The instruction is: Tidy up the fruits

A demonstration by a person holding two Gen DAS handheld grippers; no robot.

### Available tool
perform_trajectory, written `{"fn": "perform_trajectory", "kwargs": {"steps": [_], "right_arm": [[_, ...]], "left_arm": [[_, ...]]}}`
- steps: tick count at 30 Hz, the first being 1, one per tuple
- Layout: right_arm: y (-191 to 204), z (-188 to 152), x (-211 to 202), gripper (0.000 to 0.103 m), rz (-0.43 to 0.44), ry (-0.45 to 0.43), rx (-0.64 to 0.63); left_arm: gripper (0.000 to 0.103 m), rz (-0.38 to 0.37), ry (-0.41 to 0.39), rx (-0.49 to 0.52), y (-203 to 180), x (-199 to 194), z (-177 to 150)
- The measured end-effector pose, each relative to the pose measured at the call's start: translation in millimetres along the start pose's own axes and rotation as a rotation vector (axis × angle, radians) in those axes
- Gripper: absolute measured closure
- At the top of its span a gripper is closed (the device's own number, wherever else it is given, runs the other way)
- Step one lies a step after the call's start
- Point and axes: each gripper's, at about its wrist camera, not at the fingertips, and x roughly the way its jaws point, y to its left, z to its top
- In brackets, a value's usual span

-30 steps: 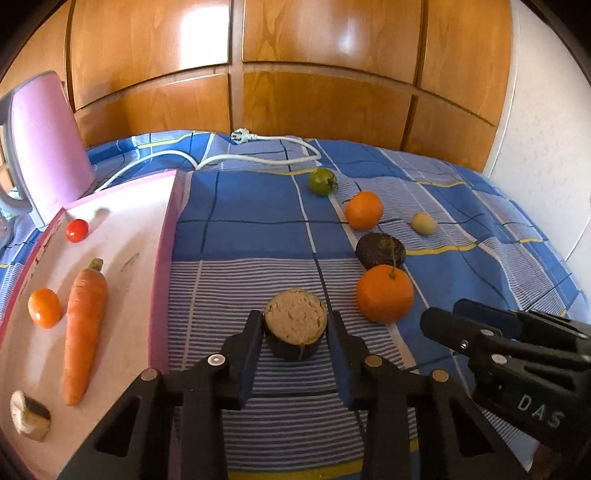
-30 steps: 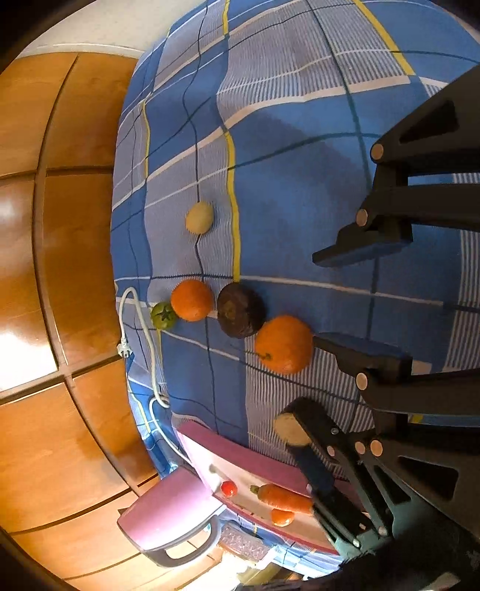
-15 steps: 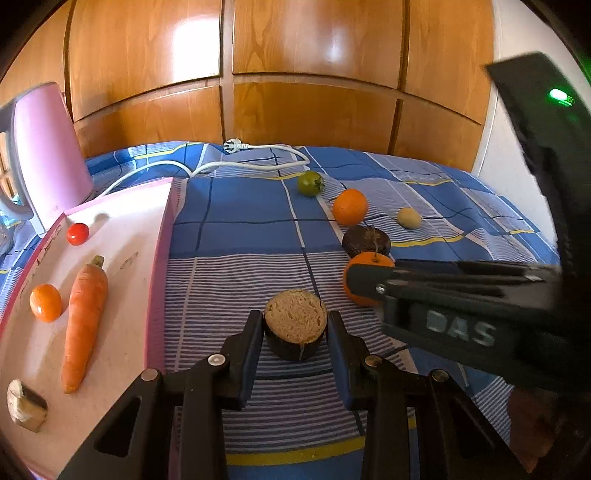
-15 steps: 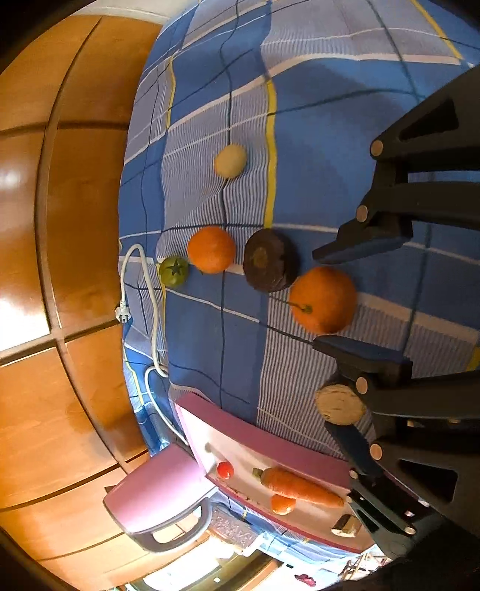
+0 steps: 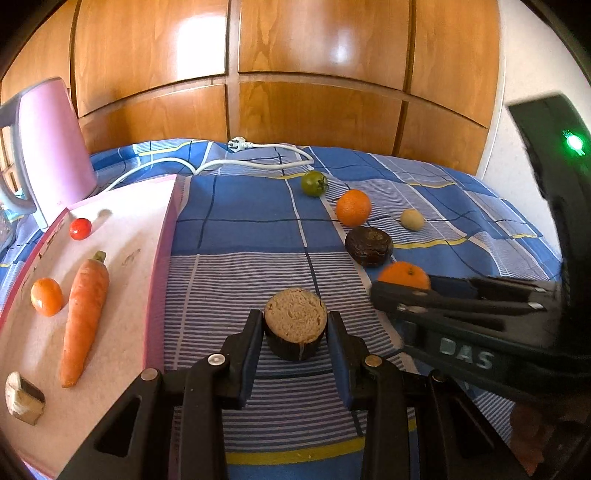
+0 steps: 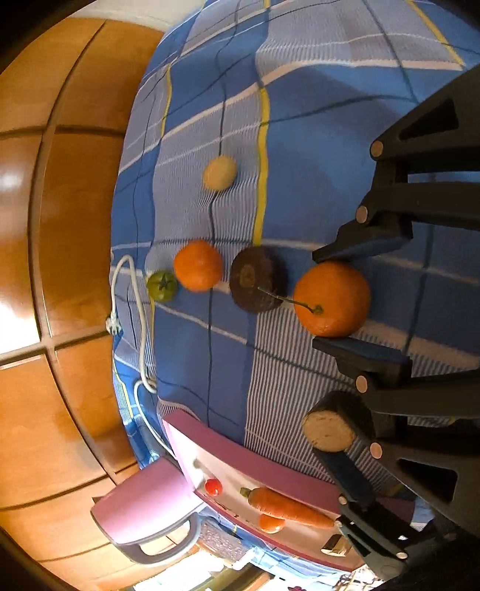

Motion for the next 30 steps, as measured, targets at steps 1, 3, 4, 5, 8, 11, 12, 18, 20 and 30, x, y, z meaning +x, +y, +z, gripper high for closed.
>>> {"fn": "perform_trajectory", "kwargs": {"steps": [1, 3, 4, 5, 8, 11, 12, 18, 20, 30], "right_arm": [[-3, -2, -2, 0.063, -0.004, 0.000, 0.007], [-8, -7, -7, 0.063, -0.009, -0.002, 0.017], [-11, -10, -9, 0.063, -0.012, -0.004, 0.024], [-13, -12, -11, 0.063, -0.015, -0.006, 0.030], [-19, -18, -15, 0.063, -0.016, -0.013, 0.052], [-21, -21, -19, 0.063, -0.025, -0.014, 0.055], [-21, -23, -20, 0.063, -0.028, -0.015, 0.053], [-22, -29, -26, 0.063, -0.037, -0.015, 0.050], [-22, -29, -26, 0.063, -0.037, -0.015, 0.048], [-24, -38, -30, 0.063, -0.034, -0.026, 0.041]], "left_arm": [[0.068, 0.002, 0.002, -0.005, 0, 0, 0], [0.068, 0.006, 0.007, -0.011, -1, -1, 0], [0.068, 0.007, 0.010, -0.014, -1, -2, -1], [0.068, 0.007, 0.011, -0.017, -1, -3, -1], [0.068, 0.010, 0.016, -0.016, -2, -6, -2], [0.068, 0.010, 0.021, -0.019, -3, -8, -4], [0.068, 0.009, 0.022, -0.020, -3, -9, -4], [0.068, 0.005, 0.031, -0.022, -6, -14, -7], [0.068, 0.003, 0.035, -0.026, -7, -15, -8], [0.068, -0.008, 0.043, -0.036, -9, -18, -10]]}}
